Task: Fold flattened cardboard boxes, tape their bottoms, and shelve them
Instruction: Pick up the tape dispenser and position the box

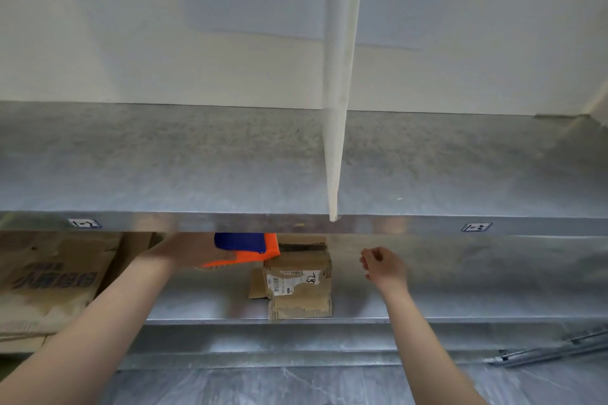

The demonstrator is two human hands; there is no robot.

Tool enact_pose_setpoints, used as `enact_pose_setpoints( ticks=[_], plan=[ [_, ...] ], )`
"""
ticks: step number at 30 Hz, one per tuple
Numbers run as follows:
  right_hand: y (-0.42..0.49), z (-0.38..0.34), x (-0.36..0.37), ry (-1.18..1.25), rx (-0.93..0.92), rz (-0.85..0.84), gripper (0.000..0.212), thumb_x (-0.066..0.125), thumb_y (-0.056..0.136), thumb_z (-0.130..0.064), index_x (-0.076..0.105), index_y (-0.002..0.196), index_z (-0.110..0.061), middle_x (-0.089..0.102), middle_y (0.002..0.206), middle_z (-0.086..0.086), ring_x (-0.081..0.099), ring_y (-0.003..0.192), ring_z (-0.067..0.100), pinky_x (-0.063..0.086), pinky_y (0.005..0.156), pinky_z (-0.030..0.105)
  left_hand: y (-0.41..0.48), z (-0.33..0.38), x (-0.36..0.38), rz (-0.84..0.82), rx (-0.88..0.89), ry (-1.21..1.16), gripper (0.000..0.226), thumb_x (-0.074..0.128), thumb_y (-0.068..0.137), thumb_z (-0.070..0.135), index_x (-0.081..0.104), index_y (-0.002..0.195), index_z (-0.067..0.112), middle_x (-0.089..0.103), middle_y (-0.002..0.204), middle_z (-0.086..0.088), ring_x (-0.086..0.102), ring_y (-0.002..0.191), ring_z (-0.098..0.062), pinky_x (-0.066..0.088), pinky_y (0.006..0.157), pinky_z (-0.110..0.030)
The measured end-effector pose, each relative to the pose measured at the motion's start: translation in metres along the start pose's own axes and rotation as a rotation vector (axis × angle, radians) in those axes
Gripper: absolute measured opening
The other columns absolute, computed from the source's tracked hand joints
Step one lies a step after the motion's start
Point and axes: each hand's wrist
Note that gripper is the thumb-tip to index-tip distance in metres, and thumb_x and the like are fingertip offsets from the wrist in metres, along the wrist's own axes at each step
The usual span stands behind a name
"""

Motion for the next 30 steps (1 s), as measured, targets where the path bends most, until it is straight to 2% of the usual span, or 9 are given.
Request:
enact_pose_setpoints(
  ticks=[2, 4, 7, 10, 14, 19, 23, 27, 30],
  plan=[
    [0.004, 0.003, 0.008, 0.009, -0.007, -0.001, 0.024, 0.049, 0.098, -0.032, 0.063, 0.081, -0.021, 0.069, 0.080, -0.002, 0.066, 0.078, 0.019, 0.057, 0.081, 0.044, -0.001, -0.004, 0.001, 0.011, 0.020, -0.017, 0.013, 0.073, 0.084, 0.031, 0.064, 0.093, 0.031, 0.070, 0.085, 0.009, 0.066, 0.083, -0.009, 0.050, 0.076, -0.023],
    [0.007, 0.003, 0.013, 0.043, -0.016, 0.008, 0.024, 0.049, 0.097, -0.031, 0.063, 0.079, -0.023, 0.069, 0.080, -0.002, 0.066, 0.078, 0.020, 0.057, 0.081, 0.047, -0.007, -0.004, 0.002, 0.020, 0.055, -0.057, 0.016, 0.073, 0.085, 0.027, 0.063, 0.095, 0.035, 0.070, 0.086, 0.014, 0.065, 0.084, -0.003, 0.048, 0.075, -0.018],
    [-0.003, -0.005, 0.005, 0.165, -0.045, 0.100, 0.021, 0.053, 0.095, -0.021, 0.061, 0.076, -0.022, 0.069, 0.078, 0.001, 0.066, 0.076, 0.023, 0.057, 0.078, 0.048, -0.020, -0.002, 0.006, 0.039, 0.055, -0.060, 0.015, 0.073, 0.084, 0.033, 0.065, 0.097, 0.034, 0.070, 0.088, 0.016, 0.065, 0.083, 0.000, 0.052, 0.078, -0.021],
    [-0.015, -0.006, -0.011, 0.330, -0.077, 0.180, 0.017, 0.054, 0.096, -0.015, 0.062, 0.082, -0.019, 0.068, 0.081, 0.005, 0.067, 0.079, 0.024, 0.058, 0.075, 0.044, -0.029, 0.002, 0.009, 0.112, 0.087, -0.091, 0.024, 0.078, 0.079, 0.032, 0.063, 0.097, 0.033, 0.069, 0.088, 0.013, 0.064, 0.081, 0.001, 0.053, 0.075, -0.019],
    [-0.020, -0.009, -0.016, 0.399, -0.113, 0.177, 0.015, 0.052, 0.097, -0.012, 0.061, 0.084, -0.013, 0.068, 0.084, 0.008, 0.068, 0.080, 0.021, 0.059, 0.073, 0.042, -0.030, 0.004, 0.014, 0.127, 0.123, -0.053, 0.028, 0.078, 0.077, 0.034, 0.059, 0.099, 0.034, 0.067, 0.091, 0.015, 0.063, 0.080, 0.001, 0.056, 0.078, -0.030],
    [-0.022, -0.009, -0.021, 0.520, -0.107, 0.144, 0.018, 0.048, 0.100, -0.011, 0.055, 0.088, 0.001, 0.063, 0.084, 0.014, 0.069, 0.076, 0.025, 0.061, 0.069, 0.036, -0.034, 0.008, 0.012, 0.157, 0.161, -0.088, 0.039, 0.081, 0.074, 0.033, 0.057, 0.104, 0.037, 0.067, 0.096, 0.018, 0.063, 0.085, 0.004, 0.055, 0.079, -0.025],
    [-0.018, -0.007, -0.013, 0.478, -0.079, 0.060, 0.016, 0.046, 0.101, -0.012, 0.055, 0.094, 0.001, 0.064, 0.087, 0.014, 0.070, 0.076, 0.024, 0.060, 0.062, 0.029, -0.033, 0.012, 0.018, 0.159, 0.184, 0.003, 0.053, 0.082, 0.072, 0.030, 0.049, 0.113, 0.034, 0.057, 0.108, 0.019, 0.057, 0.095, 0.001, 0.048, 0.077, -0.015],
    [-0.005, 0.004, 0.003, 0.392, -0.005, 0.022, 0.016, 0.047, 0.101, -0.016, 0.059, 0.095, -0.006, 0.067, 0.092, 0.014, 0.069, 0.077, 0.023, 0.060, 0.071, 0.040, -0.028, 0.006, 0.026, 0.156, 0.127, 0.053, 0.065, 0.082, 0.072, 0.031, 0.041, 0.122, 0.031, 0.048, 0.114, 0.014, 0.049, 0.102, -0.002, 0.042, 0.077, -0.013],
    [0.003, 0.017, 0.013, 0.299, 0.053, -0.030, 0.023, 0.047, 0.101, -0.020, 0.061, 0.106, -0.003, 0.067, 0.093, 0.010, 0.068, 0.081, 0.023, 0.059, 0.075, 0.040, -0.027, 0.000, 0.029, 0.142, 0.120, 0.060, 0.064, 0.082, 0.072, 0.035, 0.042, 0.121, 0.032, 0.049, 0.115, 0.014, 0.048, 0.100, 0.001, 0.043, 0.077, -0.012]
  ],
)
Point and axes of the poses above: each hand's wrist, its own y-axis towards the middle knuckle, its own x-axis out of the palm, z = x × y
